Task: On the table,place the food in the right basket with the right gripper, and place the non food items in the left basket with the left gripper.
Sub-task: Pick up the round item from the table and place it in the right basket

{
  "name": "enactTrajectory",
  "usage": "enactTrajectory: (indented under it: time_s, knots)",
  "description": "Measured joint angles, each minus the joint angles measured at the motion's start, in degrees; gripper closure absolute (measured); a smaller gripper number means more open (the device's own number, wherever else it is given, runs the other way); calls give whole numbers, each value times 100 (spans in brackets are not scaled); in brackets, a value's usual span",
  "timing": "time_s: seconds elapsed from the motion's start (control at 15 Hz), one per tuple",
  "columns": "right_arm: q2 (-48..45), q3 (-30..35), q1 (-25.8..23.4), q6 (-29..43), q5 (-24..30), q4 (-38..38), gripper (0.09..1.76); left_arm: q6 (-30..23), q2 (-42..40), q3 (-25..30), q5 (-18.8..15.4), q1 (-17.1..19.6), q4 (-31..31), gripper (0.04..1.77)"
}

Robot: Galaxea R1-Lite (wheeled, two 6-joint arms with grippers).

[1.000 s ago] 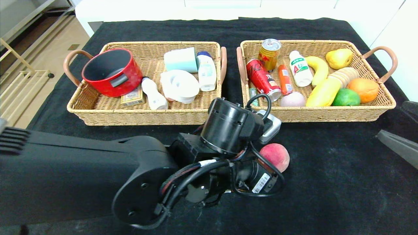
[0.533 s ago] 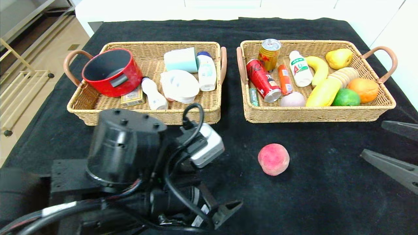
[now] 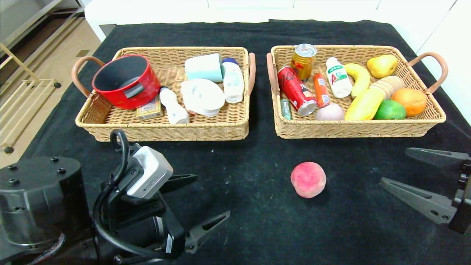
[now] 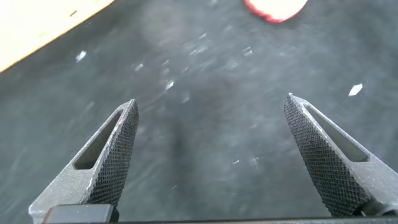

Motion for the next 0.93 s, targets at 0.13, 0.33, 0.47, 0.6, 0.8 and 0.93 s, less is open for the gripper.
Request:
enactTrajectory:
  time_s: [0.13,0.33,0.47,0.6,0.8,0.93]
  knots:
    - [127,-96,444,28,-774,52,14,2,-18,17,7,55,-11,11]
    - [284,-636,1735,479,-2738,783,14,11,-49,17,44,96,-17,11]
    - [483,-1303,2690,1209,-4216,1593,14,9,-112,5,51,126,-17,11]
    - [916,-1976,3380,2082,-5389,2199,14,6,-193,-11,46,169,-17,11]
    - [1632,-2632,3827,2812,-6261,2461,14,6,-308,-30,46,256,-17,10]
    - [2042,-2878,3969,3207,-6578,2477,14,6,-385,-39,44,289,-17,10]
